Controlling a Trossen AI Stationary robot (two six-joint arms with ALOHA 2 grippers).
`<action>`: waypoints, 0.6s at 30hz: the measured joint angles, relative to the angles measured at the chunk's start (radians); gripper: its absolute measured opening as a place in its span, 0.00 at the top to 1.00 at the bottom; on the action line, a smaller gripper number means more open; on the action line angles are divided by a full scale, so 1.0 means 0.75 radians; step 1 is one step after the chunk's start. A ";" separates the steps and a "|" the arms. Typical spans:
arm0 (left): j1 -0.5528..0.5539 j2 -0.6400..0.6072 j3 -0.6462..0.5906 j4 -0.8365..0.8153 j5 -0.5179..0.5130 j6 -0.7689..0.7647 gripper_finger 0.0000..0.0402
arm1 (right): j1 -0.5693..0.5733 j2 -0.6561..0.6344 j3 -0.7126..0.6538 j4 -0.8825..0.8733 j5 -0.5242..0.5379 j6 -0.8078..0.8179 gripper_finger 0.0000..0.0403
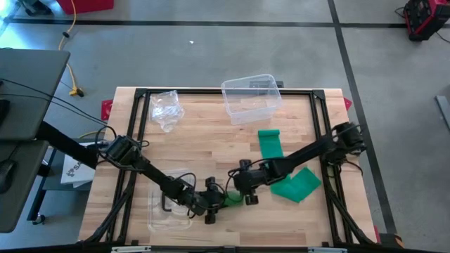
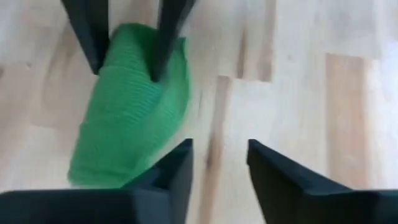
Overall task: Roll bandage
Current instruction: Roll the green bandage
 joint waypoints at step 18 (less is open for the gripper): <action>-0.003 0.002 -0.002 0.008 -0.005 0.002 0.58 | 0.069 0.117 -0.023 0.298 -0.190 0.145 0.47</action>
